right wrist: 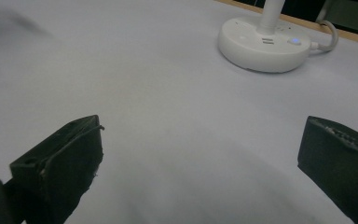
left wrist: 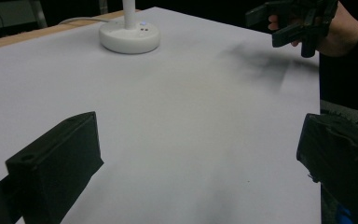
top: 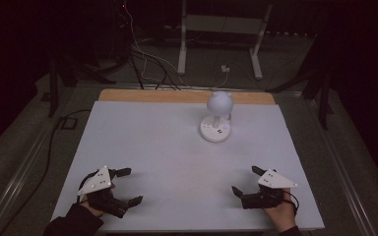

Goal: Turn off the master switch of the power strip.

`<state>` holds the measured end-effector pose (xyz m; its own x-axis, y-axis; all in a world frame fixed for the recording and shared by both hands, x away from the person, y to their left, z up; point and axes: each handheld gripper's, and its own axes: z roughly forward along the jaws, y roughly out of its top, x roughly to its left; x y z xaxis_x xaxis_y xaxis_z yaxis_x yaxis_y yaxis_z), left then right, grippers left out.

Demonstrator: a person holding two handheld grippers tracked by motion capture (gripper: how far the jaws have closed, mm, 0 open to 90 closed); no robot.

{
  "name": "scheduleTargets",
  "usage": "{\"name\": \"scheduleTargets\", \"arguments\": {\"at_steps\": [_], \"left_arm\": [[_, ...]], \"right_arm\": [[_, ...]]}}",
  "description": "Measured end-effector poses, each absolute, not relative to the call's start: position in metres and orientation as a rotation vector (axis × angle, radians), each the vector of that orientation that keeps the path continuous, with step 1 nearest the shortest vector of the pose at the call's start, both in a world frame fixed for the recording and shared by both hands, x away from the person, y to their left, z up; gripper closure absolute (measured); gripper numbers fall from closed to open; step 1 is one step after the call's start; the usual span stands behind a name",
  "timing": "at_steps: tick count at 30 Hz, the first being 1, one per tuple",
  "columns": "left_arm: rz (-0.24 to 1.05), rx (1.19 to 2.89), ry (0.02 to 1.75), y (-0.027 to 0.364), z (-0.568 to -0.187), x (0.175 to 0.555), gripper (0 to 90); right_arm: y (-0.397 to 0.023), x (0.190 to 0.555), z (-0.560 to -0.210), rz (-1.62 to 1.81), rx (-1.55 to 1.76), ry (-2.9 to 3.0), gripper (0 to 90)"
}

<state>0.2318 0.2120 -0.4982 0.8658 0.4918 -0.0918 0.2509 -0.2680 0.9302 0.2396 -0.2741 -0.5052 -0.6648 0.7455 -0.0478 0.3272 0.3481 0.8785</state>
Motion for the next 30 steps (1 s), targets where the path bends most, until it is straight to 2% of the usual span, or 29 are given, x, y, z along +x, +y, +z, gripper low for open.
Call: {"name": "scheduleTargets", "arguments": {"at_steps": [30], "left_arm": [[0.247,1.864,0.548,0.212,-0.498,0.232,0.3]], "right_arm": [[-0.256,0.235,-0.496,1.246,0.931,2.283,0.0]]}}
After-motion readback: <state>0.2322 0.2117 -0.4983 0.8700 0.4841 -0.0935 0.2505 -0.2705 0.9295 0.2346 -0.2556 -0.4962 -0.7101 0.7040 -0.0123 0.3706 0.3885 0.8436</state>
